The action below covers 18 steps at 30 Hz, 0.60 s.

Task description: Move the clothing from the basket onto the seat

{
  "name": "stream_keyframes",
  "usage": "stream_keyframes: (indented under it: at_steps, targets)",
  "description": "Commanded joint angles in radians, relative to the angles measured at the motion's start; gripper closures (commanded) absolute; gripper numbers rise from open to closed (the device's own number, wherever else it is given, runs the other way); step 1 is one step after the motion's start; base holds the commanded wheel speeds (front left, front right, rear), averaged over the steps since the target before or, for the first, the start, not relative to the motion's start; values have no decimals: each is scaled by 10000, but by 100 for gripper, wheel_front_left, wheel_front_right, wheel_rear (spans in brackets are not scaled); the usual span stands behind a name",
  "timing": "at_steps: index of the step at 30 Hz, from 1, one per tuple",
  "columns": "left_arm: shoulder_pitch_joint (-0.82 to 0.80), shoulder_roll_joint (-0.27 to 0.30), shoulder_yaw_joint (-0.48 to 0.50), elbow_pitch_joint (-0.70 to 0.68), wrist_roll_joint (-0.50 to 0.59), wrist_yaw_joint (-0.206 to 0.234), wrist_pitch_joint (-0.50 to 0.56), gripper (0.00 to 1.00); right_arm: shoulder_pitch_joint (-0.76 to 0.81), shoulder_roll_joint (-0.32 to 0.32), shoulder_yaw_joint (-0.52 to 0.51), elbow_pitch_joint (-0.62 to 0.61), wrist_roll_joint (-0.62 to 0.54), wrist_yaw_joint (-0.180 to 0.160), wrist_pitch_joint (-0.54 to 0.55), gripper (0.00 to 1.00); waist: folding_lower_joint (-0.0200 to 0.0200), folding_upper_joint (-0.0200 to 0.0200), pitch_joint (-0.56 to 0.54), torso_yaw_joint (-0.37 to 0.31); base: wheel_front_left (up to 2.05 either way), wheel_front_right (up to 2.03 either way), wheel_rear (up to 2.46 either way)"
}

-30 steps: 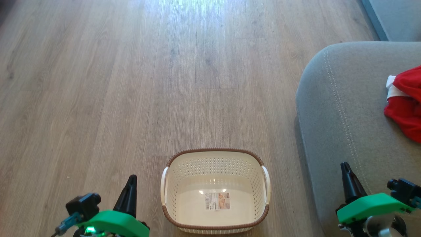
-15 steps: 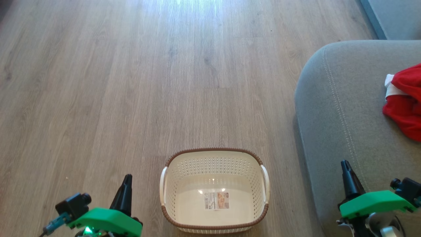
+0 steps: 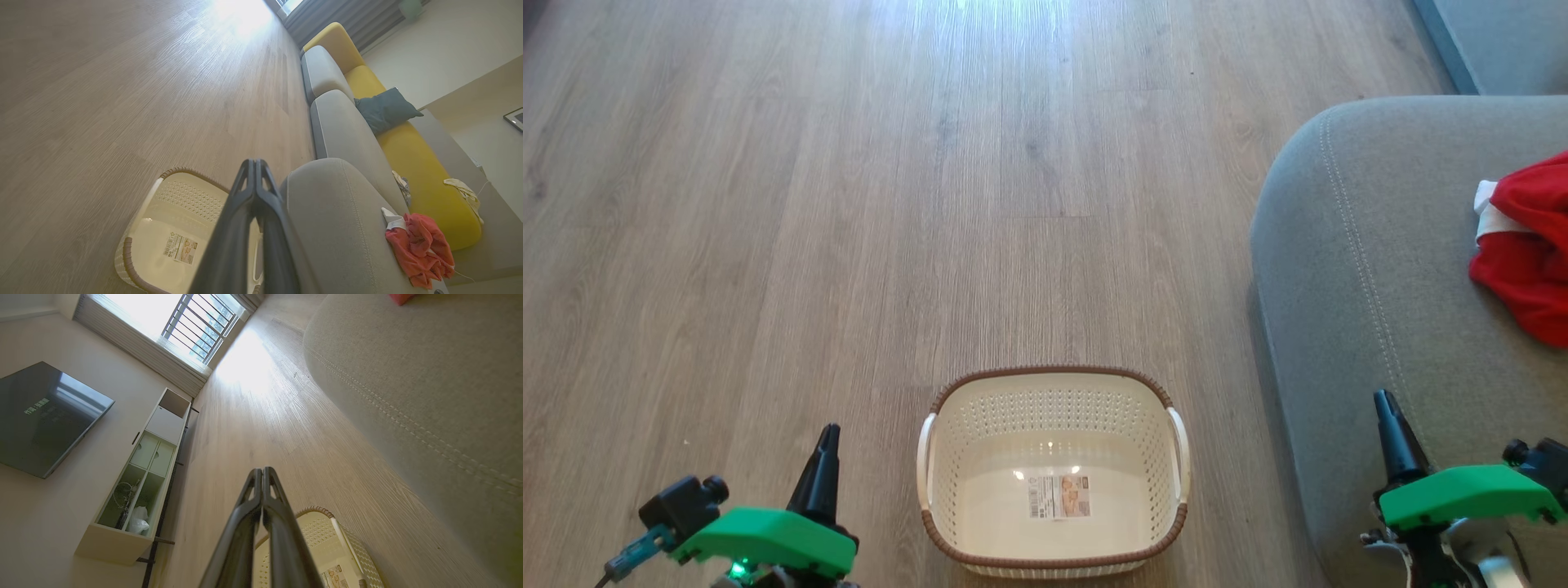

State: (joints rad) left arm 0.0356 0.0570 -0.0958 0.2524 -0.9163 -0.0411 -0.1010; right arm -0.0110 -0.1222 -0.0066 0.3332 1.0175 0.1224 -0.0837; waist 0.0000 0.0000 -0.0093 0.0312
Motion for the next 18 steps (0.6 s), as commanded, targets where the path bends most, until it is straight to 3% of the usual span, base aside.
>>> stream_keyframes:
  at_steps: [1, 18]
  targets:
    - [-626, 82, 290, -244, -309, -107, 62, 100, -537, 18, -46, -383, 277, 41, 84, 100, 0, 0, 3, -8, 0, 0, 0]
    - [-832, 87, 701, -201, -2086, -313, 556, 100, -650, 201, -317, -514, 1745, 52, 579, 100, 0, 0, 35, -87, 0, 0, 0]
